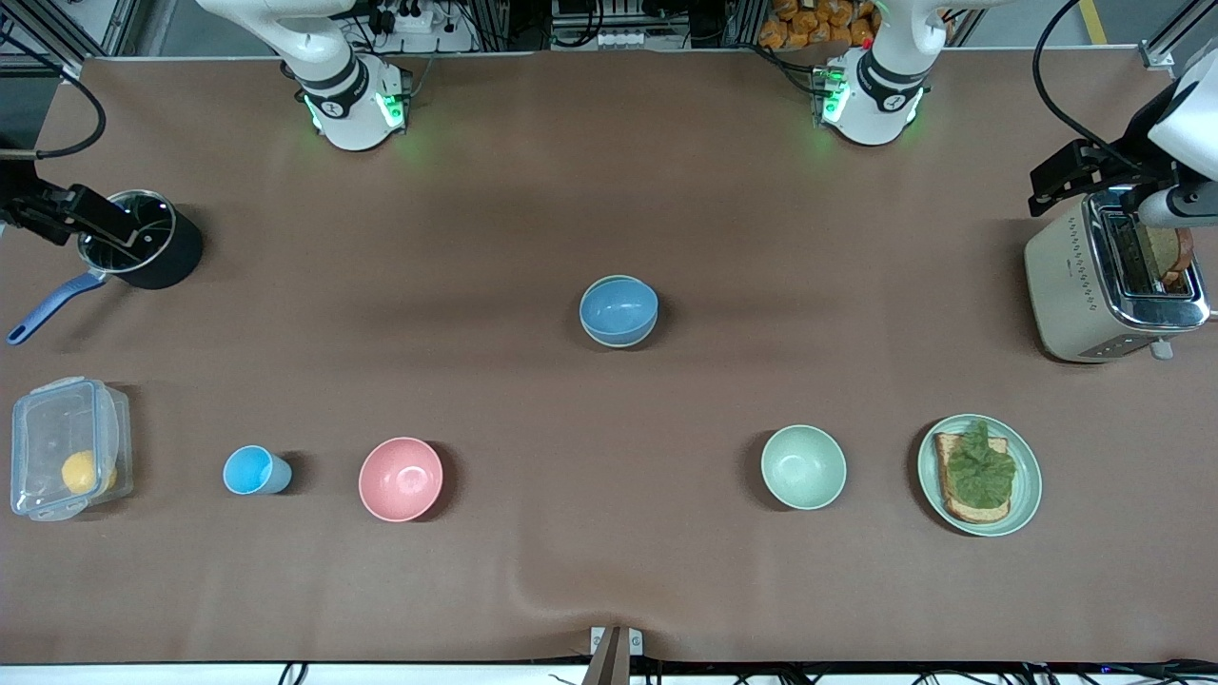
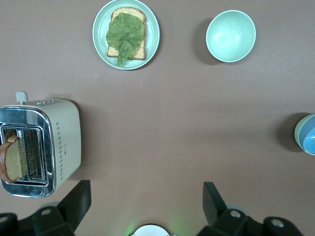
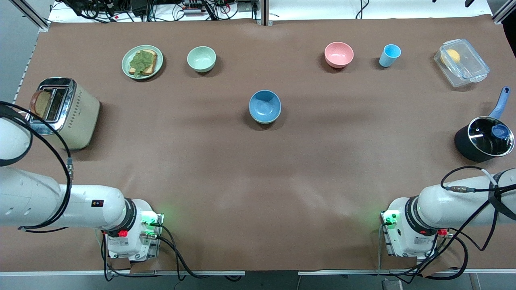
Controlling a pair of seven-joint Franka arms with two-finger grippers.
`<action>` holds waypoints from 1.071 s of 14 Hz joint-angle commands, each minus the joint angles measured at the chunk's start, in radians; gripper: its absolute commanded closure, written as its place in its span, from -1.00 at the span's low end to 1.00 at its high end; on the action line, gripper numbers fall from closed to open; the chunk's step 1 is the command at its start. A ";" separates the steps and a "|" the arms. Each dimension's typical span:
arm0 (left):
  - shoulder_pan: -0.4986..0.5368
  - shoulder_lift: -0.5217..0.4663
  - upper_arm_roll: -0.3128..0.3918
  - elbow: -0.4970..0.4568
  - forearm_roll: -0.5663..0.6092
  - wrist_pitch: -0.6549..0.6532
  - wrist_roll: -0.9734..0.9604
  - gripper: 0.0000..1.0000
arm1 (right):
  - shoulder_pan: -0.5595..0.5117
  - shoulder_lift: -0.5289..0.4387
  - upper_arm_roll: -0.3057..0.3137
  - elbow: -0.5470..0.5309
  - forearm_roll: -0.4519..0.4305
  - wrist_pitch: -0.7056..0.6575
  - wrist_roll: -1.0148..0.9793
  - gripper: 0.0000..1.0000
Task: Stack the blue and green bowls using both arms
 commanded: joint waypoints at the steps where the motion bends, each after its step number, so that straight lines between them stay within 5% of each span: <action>1: -0.004 -0.007 0.004 0.017 -0.021 -0.023 0.009 -1.00 | 0.011 -0.006 -0.010 -0.007 -0.013 -0.005 -0.059 -1.00; 5: 0.005 -0.003 0.012 0.058 -0.029 -0.067 0.021 -1.00 | 0.011 -0.006 -0.010 -0.014 -0.011 -0.014 -0.070 -1.00; 7: -0.002 -0.003 0.088 0.058 -0.090 -0.075 0.020 -1.00 | 0.011 -0.007 -0.010 -0.017 -0.011 -0.018 -0.071 -1.00; 15: 0.007 0.020 0.065 0.049 -0.084 -0.075 0.014 -1.00 | 0.013 -0.007 -0.011 -0.018 -0.016 -0.040 -0.071 -1.00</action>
